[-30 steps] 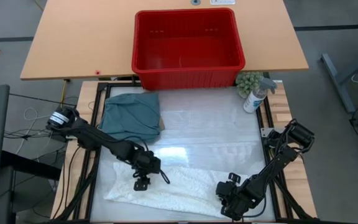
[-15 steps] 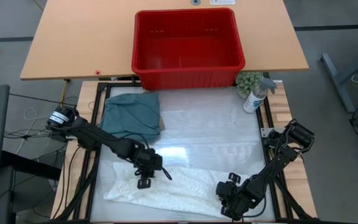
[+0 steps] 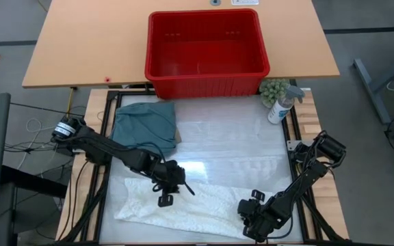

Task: Fold Laundry from Bin
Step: Fold the white shirt in the red bin

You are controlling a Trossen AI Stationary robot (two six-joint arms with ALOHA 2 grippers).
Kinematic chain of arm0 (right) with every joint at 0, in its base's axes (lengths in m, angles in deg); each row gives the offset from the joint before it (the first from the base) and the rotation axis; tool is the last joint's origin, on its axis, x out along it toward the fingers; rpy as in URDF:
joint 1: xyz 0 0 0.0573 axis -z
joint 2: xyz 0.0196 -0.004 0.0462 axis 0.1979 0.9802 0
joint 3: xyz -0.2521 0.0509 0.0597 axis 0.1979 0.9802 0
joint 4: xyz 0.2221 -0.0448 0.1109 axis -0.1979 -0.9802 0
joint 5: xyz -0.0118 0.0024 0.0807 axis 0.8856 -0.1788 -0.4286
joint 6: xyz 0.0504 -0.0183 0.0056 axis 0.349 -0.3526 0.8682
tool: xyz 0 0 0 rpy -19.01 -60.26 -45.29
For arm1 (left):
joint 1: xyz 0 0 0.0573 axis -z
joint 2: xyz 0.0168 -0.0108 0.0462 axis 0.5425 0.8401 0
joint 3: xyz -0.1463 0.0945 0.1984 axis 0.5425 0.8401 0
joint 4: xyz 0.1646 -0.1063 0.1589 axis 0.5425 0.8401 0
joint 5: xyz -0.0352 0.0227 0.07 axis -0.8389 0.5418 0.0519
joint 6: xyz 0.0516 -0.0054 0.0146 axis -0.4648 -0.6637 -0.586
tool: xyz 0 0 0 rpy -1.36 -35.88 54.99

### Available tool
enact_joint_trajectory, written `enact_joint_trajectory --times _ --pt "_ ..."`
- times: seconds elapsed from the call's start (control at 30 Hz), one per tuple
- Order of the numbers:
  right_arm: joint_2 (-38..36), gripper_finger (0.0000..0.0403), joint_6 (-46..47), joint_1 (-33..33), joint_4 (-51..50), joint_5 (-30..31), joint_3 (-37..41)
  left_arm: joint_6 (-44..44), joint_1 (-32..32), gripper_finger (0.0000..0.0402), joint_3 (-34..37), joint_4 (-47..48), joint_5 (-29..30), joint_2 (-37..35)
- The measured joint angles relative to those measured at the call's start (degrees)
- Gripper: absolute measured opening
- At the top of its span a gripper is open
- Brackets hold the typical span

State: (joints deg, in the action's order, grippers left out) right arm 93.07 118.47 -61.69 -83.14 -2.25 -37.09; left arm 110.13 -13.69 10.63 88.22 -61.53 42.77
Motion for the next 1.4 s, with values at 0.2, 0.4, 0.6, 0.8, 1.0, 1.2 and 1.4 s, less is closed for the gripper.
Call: enact_joint_trajectory --times 0.2,0.4,0.6,0.8,1.0,1.2,1.4 --pt "0.0 0.0203 1.2 -0.6 0.0 0.3 0.0 5.5 0.2 0.0007 0.1 3.3 -3.8 0.5" --pt "0.0 0.0203 0.9 -0.6 -0.1 0.4 0.0 5.8 0.3 0.0068 -0.1 -1.7 -7.8 0.5" --pt "0.0 0.0203 0.8 -0.7 -0.1 0.5 0.0 13.4 0.4 0.0132 -0.5 -0.7 -6.2 -0.3" --pt "0.0 0.0203 -0.5 -0.7 -0.2 0.7 0.0 17.9 2.9 0.0142 -0.7 5.4 -2.5 -1.5" --pt "0.0 0.0203 -0.7 -0.8 -0.3 1.0 0.0 22.7 7.1 0.0142 -0.7 9.8 4.8 -1.5" --pt "0.0 0.0203 -0.9 -0.9 -0.3 1.0 0.0 30.3 11.0 0.0142 -0.6 15.2 12.8 -1.6" --pt "0.0 0.0203 -0.8 -1.4 -0.3 1.5 0.0 56.5 19.1 0.0142 -0.6 22.3 19.0 -1.8"
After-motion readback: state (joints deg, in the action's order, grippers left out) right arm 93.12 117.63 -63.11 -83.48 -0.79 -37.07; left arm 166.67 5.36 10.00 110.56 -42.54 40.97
